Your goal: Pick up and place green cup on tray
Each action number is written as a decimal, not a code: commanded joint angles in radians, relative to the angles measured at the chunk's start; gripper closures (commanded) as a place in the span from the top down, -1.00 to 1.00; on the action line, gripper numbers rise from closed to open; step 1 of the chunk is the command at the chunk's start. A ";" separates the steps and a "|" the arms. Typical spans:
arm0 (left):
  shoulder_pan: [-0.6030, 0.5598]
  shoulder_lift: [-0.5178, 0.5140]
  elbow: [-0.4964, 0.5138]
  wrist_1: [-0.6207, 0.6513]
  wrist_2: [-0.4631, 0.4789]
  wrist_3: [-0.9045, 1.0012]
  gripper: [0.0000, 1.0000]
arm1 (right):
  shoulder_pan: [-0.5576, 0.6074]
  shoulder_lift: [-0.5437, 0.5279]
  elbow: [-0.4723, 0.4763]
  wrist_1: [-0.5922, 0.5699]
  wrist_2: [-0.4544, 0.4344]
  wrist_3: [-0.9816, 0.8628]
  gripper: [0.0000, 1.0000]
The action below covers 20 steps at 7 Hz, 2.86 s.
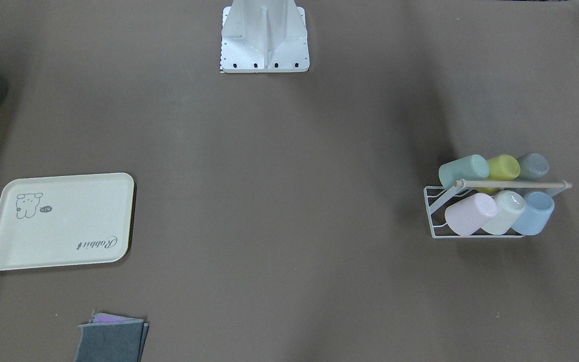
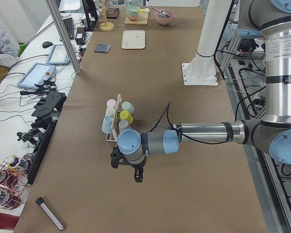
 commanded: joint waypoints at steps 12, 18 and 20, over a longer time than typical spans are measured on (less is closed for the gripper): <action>0.309 -0.092 -0.341 -0.026 0.185 0.004 0.95 | 0.000 0.007 -0.006 0.003 0.013 0.014 1.00; 0.791 -0.202 -0.584 0.128 0.734 0.026 0.95 | -0.142 0.196 -0.057 0.005 0.056 0.229 1.00; 0.898 -0.278 -0.593 0.260 0.902 0.118 0.95 | -0.210 0.221 -0.159 0.125 0.045 0.239 1.00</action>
